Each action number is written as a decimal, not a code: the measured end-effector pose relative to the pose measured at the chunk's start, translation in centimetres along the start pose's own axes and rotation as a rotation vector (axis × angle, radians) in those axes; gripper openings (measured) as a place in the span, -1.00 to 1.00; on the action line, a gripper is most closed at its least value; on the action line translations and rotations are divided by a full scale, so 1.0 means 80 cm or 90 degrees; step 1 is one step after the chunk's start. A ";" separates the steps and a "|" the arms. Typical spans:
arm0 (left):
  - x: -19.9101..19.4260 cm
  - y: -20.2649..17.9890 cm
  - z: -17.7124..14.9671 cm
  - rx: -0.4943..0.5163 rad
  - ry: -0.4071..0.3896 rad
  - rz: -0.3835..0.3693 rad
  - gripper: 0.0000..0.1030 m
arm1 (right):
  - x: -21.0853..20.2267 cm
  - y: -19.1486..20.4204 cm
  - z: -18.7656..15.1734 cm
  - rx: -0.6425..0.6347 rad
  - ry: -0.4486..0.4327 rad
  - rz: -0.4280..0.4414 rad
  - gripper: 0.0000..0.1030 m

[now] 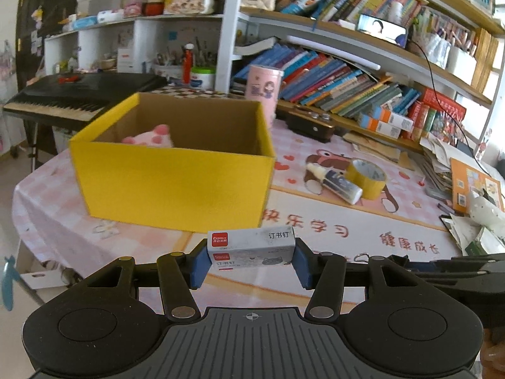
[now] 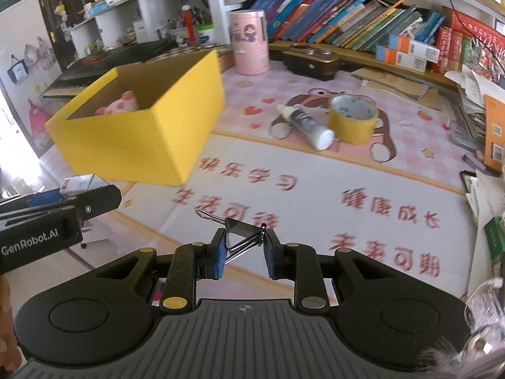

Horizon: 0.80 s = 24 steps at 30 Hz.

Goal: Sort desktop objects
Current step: 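Lift and carry the stapler box and binder clip toward the yellow box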

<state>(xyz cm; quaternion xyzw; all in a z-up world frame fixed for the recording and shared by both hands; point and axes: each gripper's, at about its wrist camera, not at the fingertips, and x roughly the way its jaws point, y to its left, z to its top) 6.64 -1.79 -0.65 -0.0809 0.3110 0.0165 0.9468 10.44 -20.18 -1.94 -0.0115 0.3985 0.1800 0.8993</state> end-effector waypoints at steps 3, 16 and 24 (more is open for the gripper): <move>-0.012 0.018 -0.005 -0.003 0.000 -0.003 0.02 | -0.005 0.023 -0.007 -0.004 -0.001 0.002 -0.56; -0.060 0.084 -0.027 0.002 -0.001 -0.001 0.02 | -0.017 0.103 -0.040 0.000 -0.004 0.011 -0.56; -0.082 0.117 -0.038 0.002 -0.003 0.013 0.02 | -0.018 0.144 -0.054 -0.002 -0.004 0.027 -0.56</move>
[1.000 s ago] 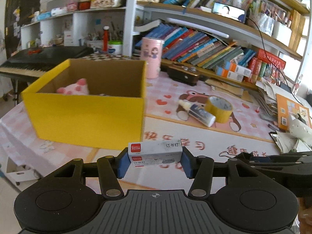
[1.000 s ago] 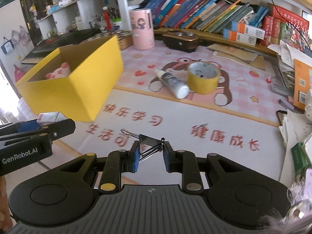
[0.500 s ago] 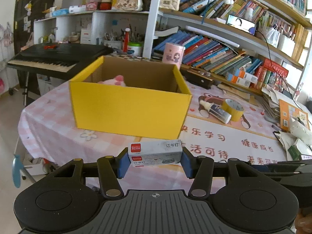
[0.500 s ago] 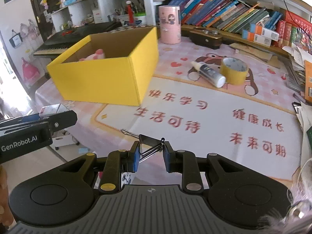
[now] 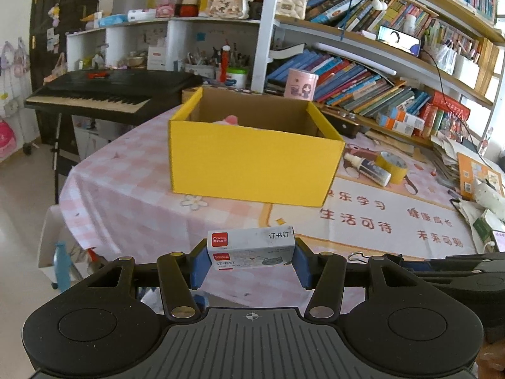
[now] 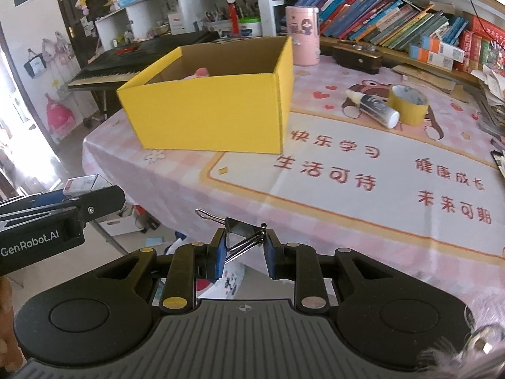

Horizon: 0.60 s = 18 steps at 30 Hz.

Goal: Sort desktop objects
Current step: 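Lift and carry the stapler box and binder clip toward the yellow box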

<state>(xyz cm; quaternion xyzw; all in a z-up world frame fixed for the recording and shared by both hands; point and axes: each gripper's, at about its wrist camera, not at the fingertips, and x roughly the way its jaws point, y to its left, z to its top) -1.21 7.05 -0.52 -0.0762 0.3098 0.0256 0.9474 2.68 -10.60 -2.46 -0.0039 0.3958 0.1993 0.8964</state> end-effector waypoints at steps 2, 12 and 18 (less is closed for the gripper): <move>-0.005 0.006 -0.001 -0.001 -0.003 0.003 0.02 | 0.001 0.008 -0.001 -0.003 0.000 0.003 -0.56; -0.019 0.035 -0.005 -0.016 -0.016 0.014 0.02 | 0.002 0.041 -0.001 -0.024 -0.003 0.014 -0.56; -0.020 0.040 -0.006 -0.017 -0.018 0.012 0.02 | 0.003 0.047 0.000 -0.026 -0.004 0.013 -0.56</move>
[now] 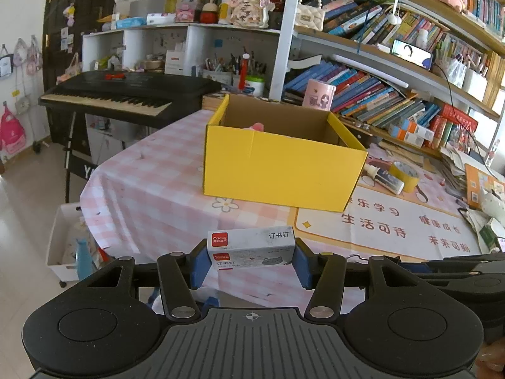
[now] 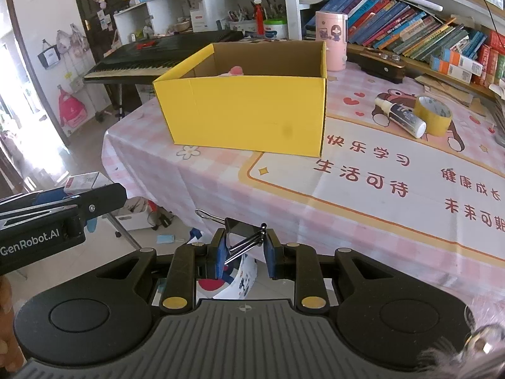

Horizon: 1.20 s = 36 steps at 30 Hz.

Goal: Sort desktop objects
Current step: 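Lift and carry the stapler box and binder clip toward the yellow box, then lower the stapler box into the box while the right tool lowers the binder clip inside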

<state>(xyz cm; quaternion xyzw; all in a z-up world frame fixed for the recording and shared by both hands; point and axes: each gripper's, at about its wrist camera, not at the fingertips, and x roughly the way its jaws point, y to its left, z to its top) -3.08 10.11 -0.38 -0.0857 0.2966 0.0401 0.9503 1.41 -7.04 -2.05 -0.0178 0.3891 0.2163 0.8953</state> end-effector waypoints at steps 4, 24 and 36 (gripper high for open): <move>0.002 0.002 0.003 0.003 0.003 -0.008 0.02 | 0.001 0.002 0.002 0.001 0.003 -0.005 -0.56; 0.035 -0.017 0.043 0.028 -0.043 0.003 0.02 | 0.023 -0.024 0.063 -0.026 -0.043 -0.001 -0.56; 0.085 -0.048 0.125 0.058 -0.126 0.023 0.02 | 0.037 -0.067 0.188 -0.051 -0.142 0.020 -0.56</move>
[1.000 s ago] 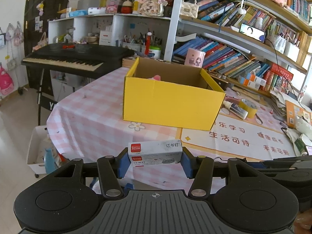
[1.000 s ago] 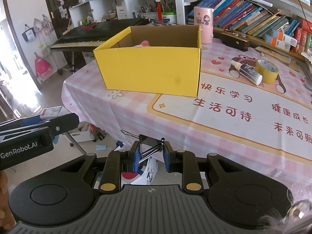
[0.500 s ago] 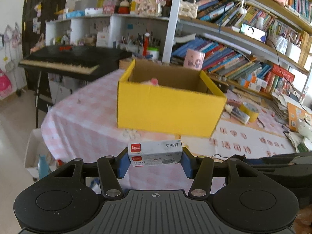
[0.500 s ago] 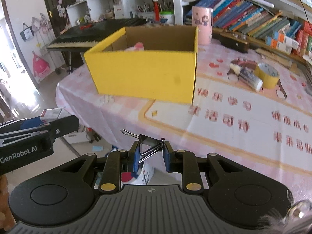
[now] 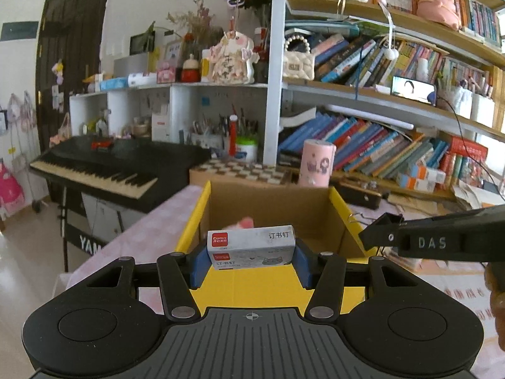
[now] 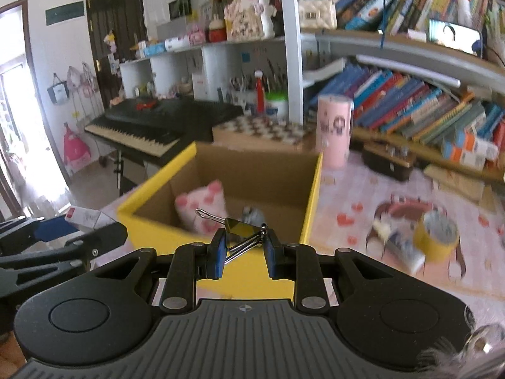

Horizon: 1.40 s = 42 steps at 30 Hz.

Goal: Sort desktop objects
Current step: 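Lower the stapler box into the box while the right tool lowers the binder clip inside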

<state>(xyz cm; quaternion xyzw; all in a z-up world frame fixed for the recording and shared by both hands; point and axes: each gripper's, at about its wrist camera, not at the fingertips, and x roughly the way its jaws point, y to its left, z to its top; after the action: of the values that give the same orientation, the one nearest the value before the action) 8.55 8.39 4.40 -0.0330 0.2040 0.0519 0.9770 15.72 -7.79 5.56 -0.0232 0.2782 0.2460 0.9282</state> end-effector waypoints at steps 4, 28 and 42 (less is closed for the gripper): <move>0.028 -0.008 0.016 0.005 -0.010 0.013 0.02 | 0.022 -0.017 0.028 -0.022 -0.013 0.007 -0.56; 0.183 -0.071 0.011 0.030 0.157 -0.013 0.02 | 0.240 -0.022 0.092 -0.272 0.215 0.122 -0.56; 0.204 -0.077 -0.007 0.009 0.225 -0.033 0.02 | 0.307 -0.023 0.059 -0.356 0.343 0.106 -0.56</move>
<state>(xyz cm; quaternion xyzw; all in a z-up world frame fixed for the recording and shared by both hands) 23.89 3.69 -2.38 -0.0402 0.3719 0.0184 0.9272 36.75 2.37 -3.62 -0.3158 0.4350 0.3720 0.7567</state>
